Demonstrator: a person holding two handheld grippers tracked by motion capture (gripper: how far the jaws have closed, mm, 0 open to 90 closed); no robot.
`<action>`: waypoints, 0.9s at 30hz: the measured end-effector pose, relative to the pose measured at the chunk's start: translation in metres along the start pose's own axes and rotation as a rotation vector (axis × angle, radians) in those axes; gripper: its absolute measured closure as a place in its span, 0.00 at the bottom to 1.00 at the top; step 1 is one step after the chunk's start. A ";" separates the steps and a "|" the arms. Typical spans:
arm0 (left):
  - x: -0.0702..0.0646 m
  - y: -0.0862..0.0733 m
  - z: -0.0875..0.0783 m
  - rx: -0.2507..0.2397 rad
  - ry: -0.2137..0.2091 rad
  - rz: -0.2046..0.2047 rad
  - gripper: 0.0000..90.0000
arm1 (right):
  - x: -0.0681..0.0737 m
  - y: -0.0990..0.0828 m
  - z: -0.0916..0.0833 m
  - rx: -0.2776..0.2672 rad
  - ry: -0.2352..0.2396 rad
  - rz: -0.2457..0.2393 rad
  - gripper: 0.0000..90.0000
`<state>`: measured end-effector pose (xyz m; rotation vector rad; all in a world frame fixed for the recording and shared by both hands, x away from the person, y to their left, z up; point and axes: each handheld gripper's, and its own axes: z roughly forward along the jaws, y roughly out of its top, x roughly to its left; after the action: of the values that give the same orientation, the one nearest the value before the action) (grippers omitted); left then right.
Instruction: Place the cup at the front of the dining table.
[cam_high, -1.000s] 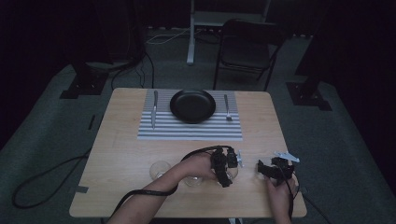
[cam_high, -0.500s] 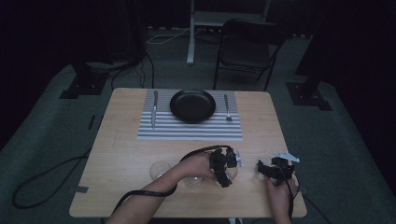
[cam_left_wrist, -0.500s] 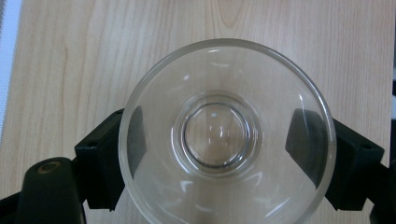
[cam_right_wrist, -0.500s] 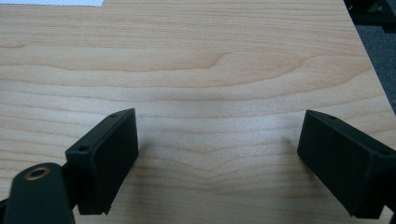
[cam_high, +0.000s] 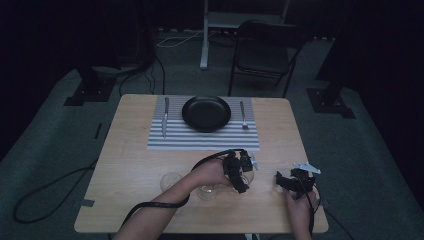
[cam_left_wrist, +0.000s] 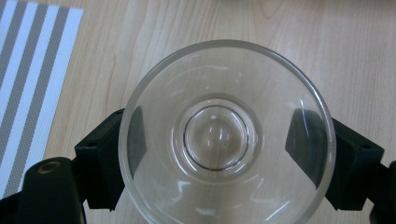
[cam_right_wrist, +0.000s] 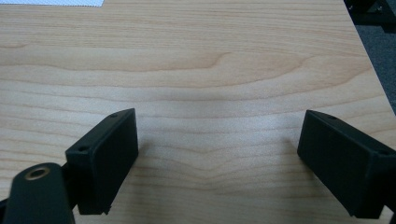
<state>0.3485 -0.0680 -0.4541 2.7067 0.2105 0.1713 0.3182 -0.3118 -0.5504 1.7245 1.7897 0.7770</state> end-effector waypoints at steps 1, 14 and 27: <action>0.001 -0.001 0.000 -0.009 0.009 0.004 0.20 | 0.000 0.000 0.000 0.000 0.000 -0.001 0.13; 0.019 -0.007 -0.008 -0.029 0.060 -0.086 0.20 | 0.000 0.000 0.000 0.000 0.000 -0.003 0.13; 0.038 -0.024 -0.019 -0.033 0.101 -0.167 0.20 | 0.000 0.000 0.000 -0.001 -0.001 -0.002 0.13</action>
<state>0.3803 -0.0326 -0.4432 2.6347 0.4581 0.2590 0.3182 -0.3119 -0.5504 1.7217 1.7905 0.7759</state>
